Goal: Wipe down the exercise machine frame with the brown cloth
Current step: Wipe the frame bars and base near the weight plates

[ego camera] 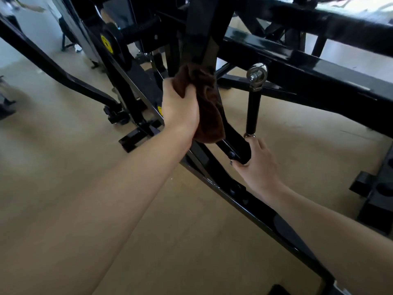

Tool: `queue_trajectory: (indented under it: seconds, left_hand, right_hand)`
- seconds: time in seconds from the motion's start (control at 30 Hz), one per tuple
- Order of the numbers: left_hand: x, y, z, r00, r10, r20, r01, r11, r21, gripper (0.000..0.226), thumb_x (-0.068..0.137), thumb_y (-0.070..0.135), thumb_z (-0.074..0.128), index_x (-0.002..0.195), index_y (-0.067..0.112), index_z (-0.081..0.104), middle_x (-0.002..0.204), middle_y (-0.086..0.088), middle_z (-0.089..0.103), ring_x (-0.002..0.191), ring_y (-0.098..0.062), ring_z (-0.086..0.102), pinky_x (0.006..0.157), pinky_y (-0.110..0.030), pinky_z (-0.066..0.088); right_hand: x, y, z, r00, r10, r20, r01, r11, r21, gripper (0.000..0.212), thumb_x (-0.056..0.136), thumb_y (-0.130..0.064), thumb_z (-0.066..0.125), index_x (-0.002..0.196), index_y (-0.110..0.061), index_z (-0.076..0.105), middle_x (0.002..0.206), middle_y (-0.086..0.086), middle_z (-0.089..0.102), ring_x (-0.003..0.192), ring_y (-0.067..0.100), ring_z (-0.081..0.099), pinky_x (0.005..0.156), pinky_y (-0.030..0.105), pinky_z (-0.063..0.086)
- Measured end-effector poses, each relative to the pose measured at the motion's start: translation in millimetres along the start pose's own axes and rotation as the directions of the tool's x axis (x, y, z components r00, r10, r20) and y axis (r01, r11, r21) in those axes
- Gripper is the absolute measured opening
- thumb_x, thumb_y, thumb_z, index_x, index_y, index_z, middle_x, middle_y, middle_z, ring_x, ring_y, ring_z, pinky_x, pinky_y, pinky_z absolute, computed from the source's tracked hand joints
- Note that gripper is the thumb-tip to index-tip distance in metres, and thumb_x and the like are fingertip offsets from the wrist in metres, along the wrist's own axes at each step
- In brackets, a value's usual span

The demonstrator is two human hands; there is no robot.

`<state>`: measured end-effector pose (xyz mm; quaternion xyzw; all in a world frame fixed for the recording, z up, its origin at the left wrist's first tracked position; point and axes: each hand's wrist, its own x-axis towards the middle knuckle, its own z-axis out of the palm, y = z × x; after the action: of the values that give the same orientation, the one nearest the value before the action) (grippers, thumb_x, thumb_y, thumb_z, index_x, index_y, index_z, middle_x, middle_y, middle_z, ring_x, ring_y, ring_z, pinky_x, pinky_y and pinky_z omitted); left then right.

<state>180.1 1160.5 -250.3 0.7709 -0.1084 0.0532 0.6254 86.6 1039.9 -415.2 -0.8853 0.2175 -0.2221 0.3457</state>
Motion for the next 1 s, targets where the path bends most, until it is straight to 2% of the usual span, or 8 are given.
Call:
queue_trajectory:
  seconds: [0.13,0.27,0.33,0.4,0.57,0.67,0.77,1.0]
  left_hand:
    - [-2.0,-30.7,5.0,0.996,0.026,0.085,-0.041,0.983,0.178,0.017,0.104,0.028,0.053,0.118,0.023,0.046,0.115,-0.007,0.06,0.101,-0.023,0.063,0.083,-0.04,0.055]
    - [6.7,-50.7,-7.1,0.956,-0.146,0.253,0.064,0.949,0.308,0.021,0.102,0.026,0.054,0.121,0.023,0.047,0.108,-0.005,0.064,0.09,-0.02,0.065,0.066,-0.031,0.05]
    - [15.6,-49.3,-15.9,0.931,-0.187,0.312,0.077,0.94,0.333,0.025,0.1,0.025,0.055,0.124,0.023,0.049,0.106,-0.002,0.065,0.094,-0.021,0.066,0.071,-0.033,0.054]
    - [26.0,-40.4,-24.9,0.936,-0.135,0.325,0.03,0.951,0.307,0.025,0.099,0.026,0.055,0.123,0.024,0.051,0.106,0.0,0.066,0.097,-0.021,0.066,0.08,-0.037,0.058]
    - [31.1,-13.5,-31.5,0.952,0.163,0.258,-0.227,0.943,0.242,0.02,0.102,0.026,0.054,0.122,0.025,0.052,0.111,-0.004,0.062,0.1,-0.018,0.062,0.074,-0.027,0.051]
    - [40.0,13.3,-37.0,0.92,0.364,0.145,-0.381,0.918,0.112,0.024,0.101,0.016,0.054,0.125,0.02,0.053,0.118,-0.008,0.06,0.106,-0.02,0.062,0.089,-0.036,0.057]
    - [51.1,37.0,-36.0,0.842,0.539,0.034,-0.54,0.839,0.068,0.031,0.099,0.011,0.053,0.13,0.017,0.053,0.12,-0.007,0.055,0.105,-0.005,0.055,0.087,-0.016,0.05]
    - [45.5,-2.8,-22.4,0.873,0.481,0.077,-0.487,0.861,0.145,0.035,0.103,0.014,0.05,0.138,0.014,0.046,0.125,-0.008,0.046,0.091,0.011,0.052,0.071,-0.006,0.047]
  right_hand:
    - [2.1,-7.6,-6.4,0.995,0.062,0.079,-0.063,0.998,0.002,0.071,0.087,-0.028,0.08,0.145,-0.017,0.041,0.138,0.003,0.049,0.122,0.026,0.057,0.1,0.045,0.053]
    - [0.9,-24.3,-9.8,0.976,0.151,0.16,-0.139,0.987,-0.084,0.083,0.09,-0.02,0.074,0.157,-0.017,0.026,0.145,0.005,0.042,0.124,0.031,0.056,0.103,0.048,0.052]
    - [1.3,-36.9,-10.8,0.971,0.186,0.147,-0.155,0.968,-0.199,0.085,0.09,-0.022,0.073,0.159,-0.015,0.023,0.148,0.009,0.039,0.129,0.032,0.051,0.108,0.047,0.047]
    - [1.3,-51.1,-11.8,0.983,0.151,0.105,-0.126,0.969,-0.213,0.081,0.09,-0.018,0.072,0.156,-0.016,0.027,0.15,0.013,0.035,0.135,0.033,0.042,0.111,0.046,0.043]
    - [11.6,-84.8,-10.0,0.998,-0.059,-0.028,0.057,0.996,-0.072,0.082,0.081,-0.004,0.071,0.153,-0.016,0.034,0.147,0.006,0.04,0.135,0.028,0.045,0.11,0.049,0.045]
    - [25.1,-96.6,-3.3,0.996,-0.054,-0.072,0.053,0.999,-0.01,0.09,0.079,-0.002,0.069,0.157,-0.018,0.028,0.151,0.002,0.041,0.14,0.023,0.04,0.115,0.04,0.04]
    - [33.6,-95.9,3.6,0.997,0.076,0.017,-0.077,0.996,0.045,0.096,0.081,-0.004,0.069,0.162,-0.019,0.019,0.157,0.003,0.037,0.148,0.023,0.032,0.122,0.042,0.031]
    - [34.0,-84.9,15.1,0.988,0.147,0.036,-0.147,0.989,-0.006,0.092,0.075,-0.006,0.069,0.156,-0.022,0.027,0.145,0.002,0.046,0.139,0.026,0.039,0.114,0.052,0.041]
